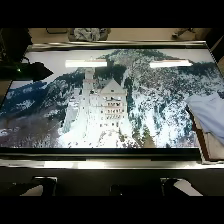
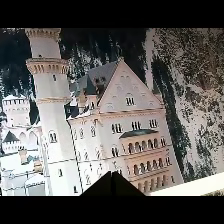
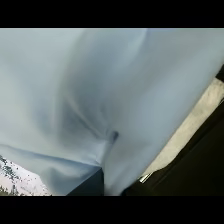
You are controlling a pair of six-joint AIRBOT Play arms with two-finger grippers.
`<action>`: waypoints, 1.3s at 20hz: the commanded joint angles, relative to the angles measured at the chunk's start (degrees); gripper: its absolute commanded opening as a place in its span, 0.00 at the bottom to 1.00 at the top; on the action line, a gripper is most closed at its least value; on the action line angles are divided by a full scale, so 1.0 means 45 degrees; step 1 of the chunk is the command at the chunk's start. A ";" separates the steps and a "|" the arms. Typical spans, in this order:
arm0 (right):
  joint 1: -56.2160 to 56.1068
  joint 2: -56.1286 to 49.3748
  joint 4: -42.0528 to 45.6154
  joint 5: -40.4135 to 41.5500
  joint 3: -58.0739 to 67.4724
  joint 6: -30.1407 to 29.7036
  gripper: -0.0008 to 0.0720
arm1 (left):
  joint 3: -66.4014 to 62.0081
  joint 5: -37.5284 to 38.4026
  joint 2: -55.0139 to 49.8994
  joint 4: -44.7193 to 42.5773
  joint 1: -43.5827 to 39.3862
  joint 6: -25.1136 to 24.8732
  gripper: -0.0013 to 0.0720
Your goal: Fold the shirts.
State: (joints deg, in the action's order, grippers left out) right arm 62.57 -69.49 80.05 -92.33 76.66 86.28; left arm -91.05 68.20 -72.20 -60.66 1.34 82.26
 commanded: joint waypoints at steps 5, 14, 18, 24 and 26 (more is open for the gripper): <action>0.0005 0.1156 0.0962 0.1889 -0.2511 0.1112 0.50 | -0.0005 -0.0005 0.0010 0.0296 -0.0005 0.0005 0.06; -0.2603 0.1001 0.1579 0.9437 0.4250 -0.3745 0.96 | -0.2744 -0.0709 -0.0491 -0.1797 -0.0228 0.0272 0.05; -0.8922 -0.0102 0.1700 0.7412 0.4901 -0.5926 0.86 | -0.4041 0.0500 -0.2079 -0.8140 -0.1302 0.2390 0.07; -1.3347 -0.3536 -0.0505 -0.0481 0.4838 -0.4886 0.98 | -0.0704 0.5013 -0.2472 -0.6951 -0.1355 0.2861 1.00; -1.3498 -0.3721 -0.1088 -0.1001 0.4231 -0.4872 0.98 | 0.1846 0.2866 -0.0699 -0.5877 -0.1355 0.3405 0.99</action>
State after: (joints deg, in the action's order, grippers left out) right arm 6.33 -82.59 80.31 -85.67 97.41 64.64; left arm -94.50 85.27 -81.23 -91.13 -4.58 94.83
